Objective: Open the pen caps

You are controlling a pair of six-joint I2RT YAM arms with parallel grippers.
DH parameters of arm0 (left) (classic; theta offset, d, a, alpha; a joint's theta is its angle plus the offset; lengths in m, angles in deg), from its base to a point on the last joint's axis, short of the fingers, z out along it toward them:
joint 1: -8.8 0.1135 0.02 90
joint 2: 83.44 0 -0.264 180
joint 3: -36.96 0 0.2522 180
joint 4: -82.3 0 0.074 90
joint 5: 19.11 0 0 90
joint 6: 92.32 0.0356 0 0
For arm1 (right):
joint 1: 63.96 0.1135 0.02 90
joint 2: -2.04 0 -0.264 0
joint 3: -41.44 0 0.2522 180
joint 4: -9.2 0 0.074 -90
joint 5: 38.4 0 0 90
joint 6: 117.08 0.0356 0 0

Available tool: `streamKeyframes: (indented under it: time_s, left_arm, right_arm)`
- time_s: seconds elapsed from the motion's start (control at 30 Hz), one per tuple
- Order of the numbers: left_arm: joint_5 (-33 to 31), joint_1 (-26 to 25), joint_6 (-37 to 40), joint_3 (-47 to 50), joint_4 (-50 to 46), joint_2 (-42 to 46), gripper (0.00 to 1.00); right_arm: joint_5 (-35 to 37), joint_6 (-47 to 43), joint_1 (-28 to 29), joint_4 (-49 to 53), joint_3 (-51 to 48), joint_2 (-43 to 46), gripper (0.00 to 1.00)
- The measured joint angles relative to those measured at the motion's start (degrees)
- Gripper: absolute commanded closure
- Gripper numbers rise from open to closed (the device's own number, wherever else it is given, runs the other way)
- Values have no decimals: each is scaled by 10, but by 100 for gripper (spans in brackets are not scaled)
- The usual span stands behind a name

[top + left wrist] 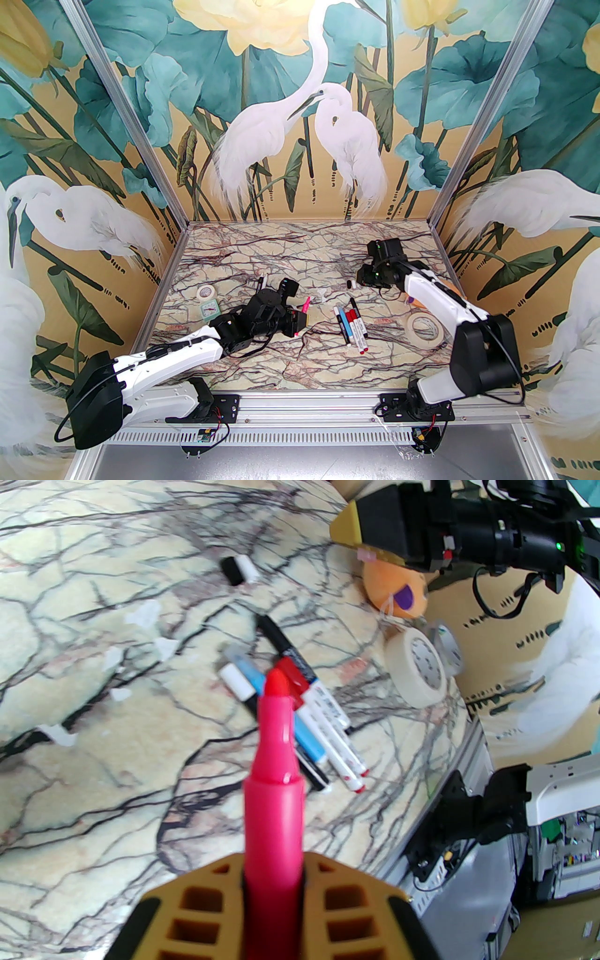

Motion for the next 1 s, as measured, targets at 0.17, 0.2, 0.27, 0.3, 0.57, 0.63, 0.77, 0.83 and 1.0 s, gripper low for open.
streamKeyframes:
  time_s: [0.17,0.2,0.27,0.3,0.57,0.63,0.77,0.83,1.0]
  left_arm:
    - [-20,0,-3,9,-13,16,100]
    - [-22,0,-3,9,-15,19,100]
    - [-25,0,-3,10,-18,24,100]
    - [-25,0,-3,10,-18,25,100]
    - [-25,0,-3,10,-30,27,100]
    - [-25,0,-3,10,-30,27,100]
    - [-25,0,-3,10,-30,27,100]
    - [-25,0,-3,10,-30,27,100]
    - [-25,0,-3,10,-30,25,100]
  right_arm:
    - [7,-29,-16,13,57,-80,85]
    - [7,-33,-19,13,68,-96,85]
    - [7,-41,-24,15,85,-124,84]
    - [7,-44,-26,17,90,-136,84]
    - [5,-59,-30,26,128,-203,81]
    - [2,-61,-30,27,131,-209,81]
    - [-8,-63,-30,31,133,-213,79]
    - [-10,-63,-30,32,133,-213,78]
    - [-14,-63,-30,30,127,-213,75]
